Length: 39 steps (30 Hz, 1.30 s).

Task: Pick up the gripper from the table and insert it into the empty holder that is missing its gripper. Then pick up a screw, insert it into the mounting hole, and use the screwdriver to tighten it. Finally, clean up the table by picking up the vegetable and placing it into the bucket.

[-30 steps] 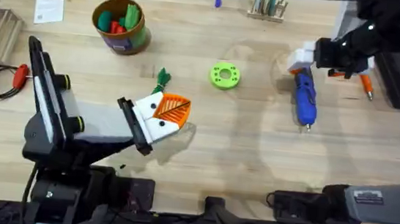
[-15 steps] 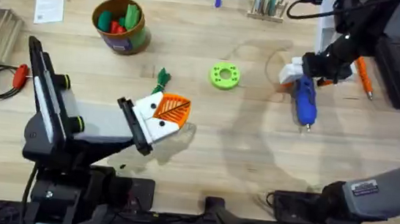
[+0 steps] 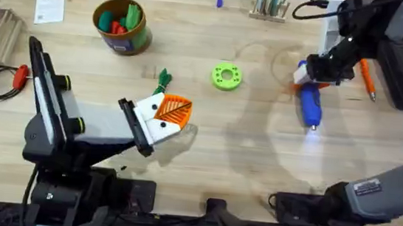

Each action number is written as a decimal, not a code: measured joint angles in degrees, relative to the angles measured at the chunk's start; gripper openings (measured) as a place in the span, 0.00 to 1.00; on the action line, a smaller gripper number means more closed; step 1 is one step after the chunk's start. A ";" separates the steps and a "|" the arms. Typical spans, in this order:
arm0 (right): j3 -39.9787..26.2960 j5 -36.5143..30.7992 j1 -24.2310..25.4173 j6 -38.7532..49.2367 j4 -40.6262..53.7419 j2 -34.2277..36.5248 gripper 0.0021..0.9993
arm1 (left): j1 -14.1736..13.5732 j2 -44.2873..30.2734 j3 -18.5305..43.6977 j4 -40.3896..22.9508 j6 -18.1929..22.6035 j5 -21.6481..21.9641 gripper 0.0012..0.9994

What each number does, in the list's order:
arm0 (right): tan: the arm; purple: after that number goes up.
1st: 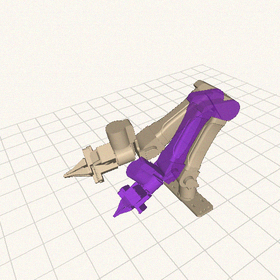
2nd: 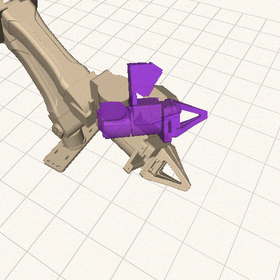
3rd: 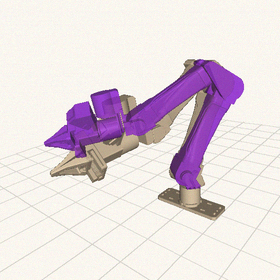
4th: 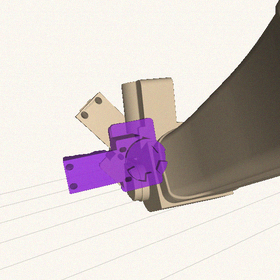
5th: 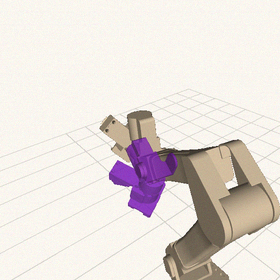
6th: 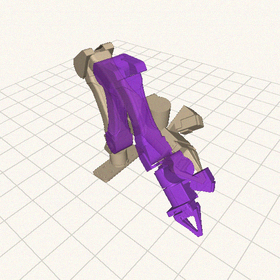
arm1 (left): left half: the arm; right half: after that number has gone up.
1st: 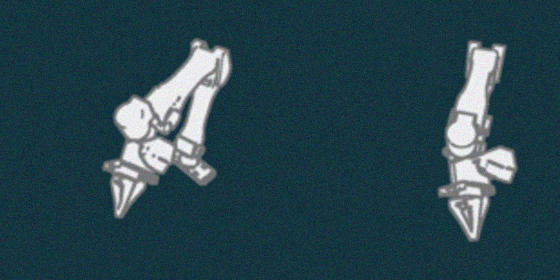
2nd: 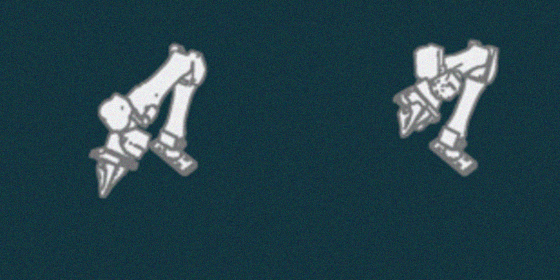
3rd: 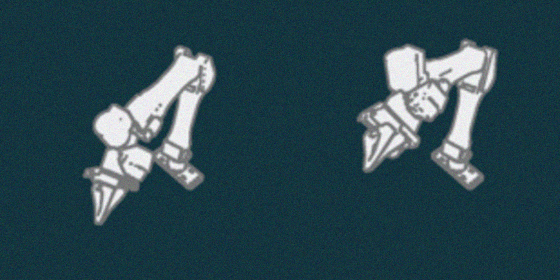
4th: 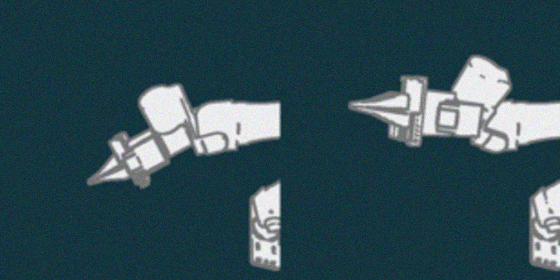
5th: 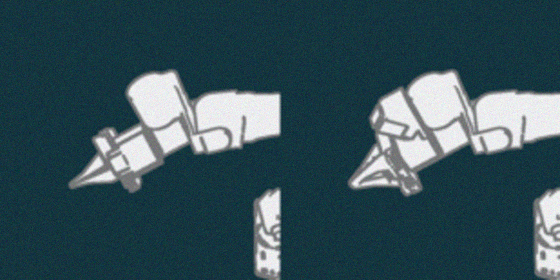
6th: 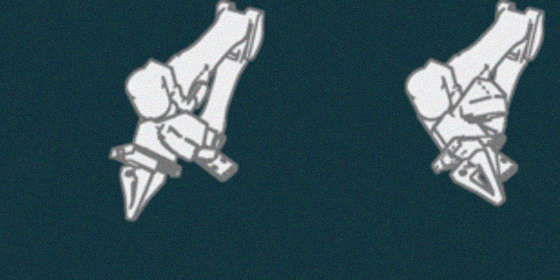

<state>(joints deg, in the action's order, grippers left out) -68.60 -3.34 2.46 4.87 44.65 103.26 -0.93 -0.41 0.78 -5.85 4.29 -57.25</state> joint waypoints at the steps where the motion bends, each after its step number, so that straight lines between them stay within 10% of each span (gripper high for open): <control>1: 0.00 -0.28 0.04 0.29 -0.03 0.07 0.15 | 0.00 -0.01 0.00 0.00 0.00 0.00 0.00; 3: 0.00 -0.25 0.27 0.02 -0.12 0.35 0.02 | 0.00 0.00 0.00 0.00 0.00 0.00 0.00; 16: -1.73 -0.08 -0.49 0.10 3.55 -0.63 0.02 | 0.00 0.01 0.00 0.00 0.00 0.00 0.00; 39: -19.74 7.39 -14.91 -7.35 -8.77 -26.64 0.02 | 0.00 0.01 0.00 0.00 0.00 0.00 0.00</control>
<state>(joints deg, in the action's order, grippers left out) -88.33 4.05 -12.45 -2.48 35.88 76.62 -0.93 -0.40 0.78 -5.85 4.29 -57.25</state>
